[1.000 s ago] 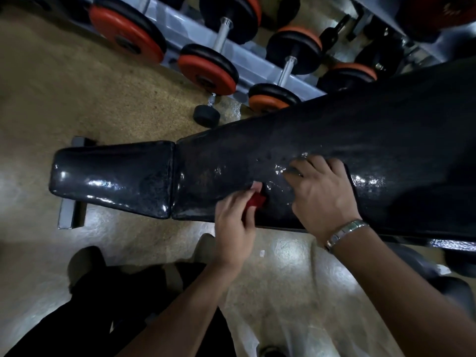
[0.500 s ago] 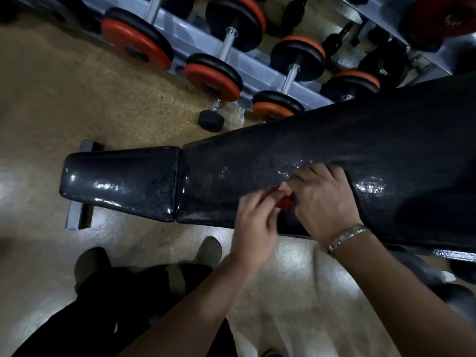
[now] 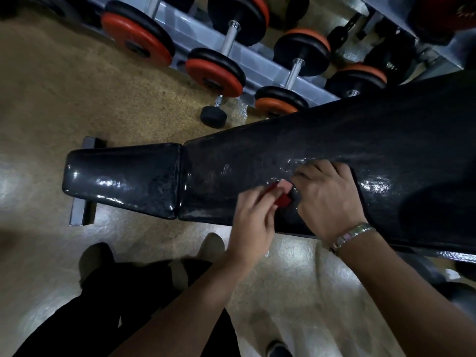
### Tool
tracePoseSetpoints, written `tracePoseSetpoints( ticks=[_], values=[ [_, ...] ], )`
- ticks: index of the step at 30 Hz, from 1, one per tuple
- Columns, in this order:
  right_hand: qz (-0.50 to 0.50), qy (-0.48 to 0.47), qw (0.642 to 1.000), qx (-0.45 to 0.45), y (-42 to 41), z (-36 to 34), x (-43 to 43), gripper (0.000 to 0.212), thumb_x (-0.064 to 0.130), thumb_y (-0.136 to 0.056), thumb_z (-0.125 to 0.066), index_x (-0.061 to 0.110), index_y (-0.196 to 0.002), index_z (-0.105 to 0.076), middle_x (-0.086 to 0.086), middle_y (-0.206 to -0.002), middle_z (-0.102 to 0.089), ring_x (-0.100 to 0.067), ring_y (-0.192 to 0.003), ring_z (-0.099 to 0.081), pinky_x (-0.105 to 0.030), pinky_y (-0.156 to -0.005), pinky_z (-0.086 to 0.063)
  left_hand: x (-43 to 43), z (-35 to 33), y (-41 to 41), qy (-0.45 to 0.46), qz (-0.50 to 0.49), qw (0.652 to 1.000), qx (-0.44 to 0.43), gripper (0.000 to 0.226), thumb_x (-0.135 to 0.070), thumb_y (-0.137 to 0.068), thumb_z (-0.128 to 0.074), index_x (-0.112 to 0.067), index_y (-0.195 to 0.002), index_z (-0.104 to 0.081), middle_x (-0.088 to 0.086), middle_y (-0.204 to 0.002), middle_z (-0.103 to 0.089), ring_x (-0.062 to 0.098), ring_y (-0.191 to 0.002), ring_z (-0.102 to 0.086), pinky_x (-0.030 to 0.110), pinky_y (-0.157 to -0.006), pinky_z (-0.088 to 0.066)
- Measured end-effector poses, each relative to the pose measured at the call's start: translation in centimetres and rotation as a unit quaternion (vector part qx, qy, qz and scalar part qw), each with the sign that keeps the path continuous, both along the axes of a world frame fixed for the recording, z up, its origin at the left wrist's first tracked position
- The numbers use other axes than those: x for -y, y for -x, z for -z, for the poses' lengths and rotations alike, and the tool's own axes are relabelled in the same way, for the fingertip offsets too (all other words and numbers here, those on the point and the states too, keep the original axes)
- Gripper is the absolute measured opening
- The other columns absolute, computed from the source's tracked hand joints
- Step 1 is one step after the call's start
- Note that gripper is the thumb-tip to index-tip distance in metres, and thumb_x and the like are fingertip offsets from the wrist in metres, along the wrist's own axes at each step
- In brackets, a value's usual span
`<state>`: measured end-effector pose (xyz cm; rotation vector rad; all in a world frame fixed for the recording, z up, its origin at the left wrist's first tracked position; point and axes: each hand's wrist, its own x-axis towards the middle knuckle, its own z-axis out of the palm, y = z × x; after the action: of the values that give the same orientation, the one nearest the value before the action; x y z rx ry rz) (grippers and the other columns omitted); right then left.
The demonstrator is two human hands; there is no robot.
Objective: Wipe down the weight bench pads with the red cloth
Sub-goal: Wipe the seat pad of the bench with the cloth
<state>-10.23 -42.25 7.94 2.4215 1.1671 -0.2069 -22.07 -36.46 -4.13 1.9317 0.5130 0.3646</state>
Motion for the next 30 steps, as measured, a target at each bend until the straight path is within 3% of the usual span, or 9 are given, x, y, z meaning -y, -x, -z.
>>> tracePoseSetpoints(
  ticks=[3, 6, 11, 17, 21, 24, 27, 30],
  values=[
    [-0.004, -0.012, 1.0, -0.004, 0.0, 0.0, 0.1, 0.038, 0.022, -0.077, -0.035, 0.018, -0.085, -0.072, 0.0, -0.096, -0.072, -0.029, -0.096, -0.06, -0.042, -0.083, -0.037, -0.6, 1.1, 2.4, -0.044, 0.073, 0.996, 0.036, 0.054, 0.002, -0.091, -0.068, -0.02, -0.139, -0.062, -0.002, -0.135, -0.059, 0.024, -0.116, -0.055, 0.031, -0.104, -0.047],
    [-0.003, -0.01, 1.0, 0.004, -0.2, 0.3, 0.2, 0.045, 0.017, -0.071, -0.031, 0.019, -0.087, -0.073, 0.002, -0.096, -0.071, -0.028, -0.095, -0.059, -0.041, -0.084, -0.037, -3.3, 3.0, 2.6, -0.06, 0.052, 0.997, -0.022, 0.049, -0.003, -0.092, -0.067, -0.022, -0.137, -0.063, -0.004, -0.132, -0.06, 0.02, -0.115, -0.054, 0.035, -0.101, -0.048],
    [0.012, -0.026, 0.999, 0.015, 0.1, 0.8, 0.1, 0.036, 0.013, -0.069, -0.041, 0.016, -0.084, -0.074, -0.002, -0.093, -0.071, -0.031, -0.093, -0.059, -0.044, -0.084, -0.038, -4.7, 1.8, -3.6, -0.018, -0.044, 0.998, -0.035, 0.044, -0.003, -0.093, -0.061, -0.024, -0.132, -0.066, -0.006, -0.126, -0.066, 0.019, -0.112, -0.059, 0.034, -0.102, -0.046],
    [0.006, -0.028, 0.999, 0.015, 0.1, 0.3, -0.1, 0.033, 0.013, -0.071, -0.043, 0.015, -0.087, -0.072, -0.004, -0.094, -0.07, -0.031, -0.093, -0.058, -0.044, -0.084, -0.036, -4.2, 1.4, -1.0, -0.069, 0.027, 0.997, 0.008, 0.044, -0.005, -0.095, -0.064, -0.021, -0.135, -0.065, -0.003, -0.129, -0.065, 0.019, -0.113, -0.057, 0.025, -0.103, -0.045],
    [0.01, -0.008, 1.0, 0.005, 0.2, 0.1, -0.1, 0.032, 0.015, -0.068, -0.046, 0.015, -0.086, -0.073, -0.002, -0.094, -0.07, -0.03, -0.094, -0.058, -0.044, -0.083, -0.038, -6.2, 3.1, -3.3, -0.056, -0.019, 0.997, -0.057, 0.05, -0.005, -0.093, -0.057, -0.028, -0.138, -0.062, -0.01, -0.131, -0.065, 0.017, -0.115, -0.061, 0.031, -0.103, -0.046],
    [0.009, 0.003, 1.0, 0.006, 0.1, 0.0, -0.2, 0.033, 0.017, -0.068, -0.046, 0.017, -0.088, -0.072, -0.001, -0.094, -0.07, -0.029, -0.094, -0.058, -0.043, -0.084, -0.036, -6.5, 1.6, -6.9, -0.028, -0.059, 0.997, -0.049, 0.046, -0.004, -0.093, -0.058, -0.024, -0.134, -0.065, -0.005, -0.128, -0.067, 0.02, -0.112, -0.062, 0.031, -0.102, -0.046],
    [0.012, -0.006, 1.0, 0.004, 0.2, 0.1, -0.2, 0.032, 0.016, -0.068, -0.045, 0.017, -0.086, -0.071, -0.002, -0.091, -0.07, -0.03, -0.093, -0.058, -0.044, -0.084, -0.038, -5.6, -0.1, -6.8, -0.039, 0.0, 0.999, 0.017, 0.044, -0.003, -0.094, -0.06, -0.022, -0.133, -0.066, -0.005, -0.13, -0.066, 0.019, -0.115, -0.061, 0.03, -0.103, -0.045],
    [0.012, -0.008, 1.0, -0.002, 0.3, 0.0, -0.1, 0.033, 0.014, -0.07, -0.043, 0.016, -0.086, -0.072, -0.001, -0.091, -0.07, -0.03, -0.093, -0.059, -0.044, -0.085, -0.04, -5.9, 1.3, -4.1, -0.072, 0.034, 0.997, 0.022, 0.042, -0.004, -0.094, -0.062, -0.019, -0.134, -0.066, -0.002, -0.13, -0.066, 0.021, -0.115, -0.06, 0.033, -0.104, -0.047]
  ],
)
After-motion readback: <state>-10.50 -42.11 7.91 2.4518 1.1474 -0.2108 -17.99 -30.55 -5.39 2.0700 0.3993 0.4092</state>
